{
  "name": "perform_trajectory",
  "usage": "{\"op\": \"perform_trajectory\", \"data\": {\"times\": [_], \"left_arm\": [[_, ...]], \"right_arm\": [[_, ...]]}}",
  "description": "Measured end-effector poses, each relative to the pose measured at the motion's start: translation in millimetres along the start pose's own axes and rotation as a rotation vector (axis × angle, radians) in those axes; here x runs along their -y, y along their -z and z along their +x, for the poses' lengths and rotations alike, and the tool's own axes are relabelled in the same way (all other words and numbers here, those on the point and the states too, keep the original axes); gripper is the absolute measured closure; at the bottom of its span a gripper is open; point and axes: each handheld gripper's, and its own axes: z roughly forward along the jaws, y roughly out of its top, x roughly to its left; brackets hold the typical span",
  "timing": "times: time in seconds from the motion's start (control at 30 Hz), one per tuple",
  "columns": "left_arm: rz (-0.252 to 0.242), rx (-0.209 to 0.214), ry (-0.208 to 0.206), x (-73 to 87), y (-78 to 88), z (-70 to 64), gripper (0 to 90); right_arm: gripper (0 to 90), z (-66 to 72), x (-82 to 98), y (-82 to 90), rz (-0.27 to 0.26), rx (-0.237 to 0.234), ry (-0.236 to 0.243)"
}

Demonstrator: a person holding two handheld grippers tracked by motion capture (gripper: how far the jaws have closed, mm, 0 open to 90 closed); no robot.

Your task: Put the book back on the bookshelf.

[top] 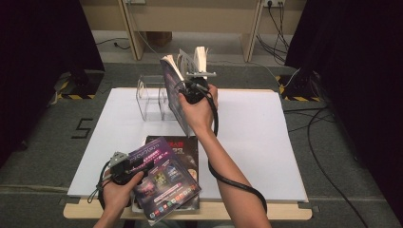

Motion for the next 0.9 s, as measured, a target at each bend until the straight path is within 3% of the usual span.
{"op": "perform_trajectory", "data": {"times": [0.23, 0.33, 0.9], "left_arm": [[0.001, -0.001, 0.001, -0.3, 0.4, 1.0, 46.1], [0.002, -0.001, 0.0, -0.2, 0.2, 1.1, 46.1], [0.006, -0.001, 0.001, 0.9, -0.6, 2.8, 46.1]], "right_arm": [[78.8, 2.9, -2.2, -6.8, 0.016, 0.017, 0.014], [82.8, 4.9, -3.2, -7.3, 0.02, 0.041, 0.044], [83.5, 13.7, -10.3, -11.8, -0.058, 0.054, 0.097]]}}
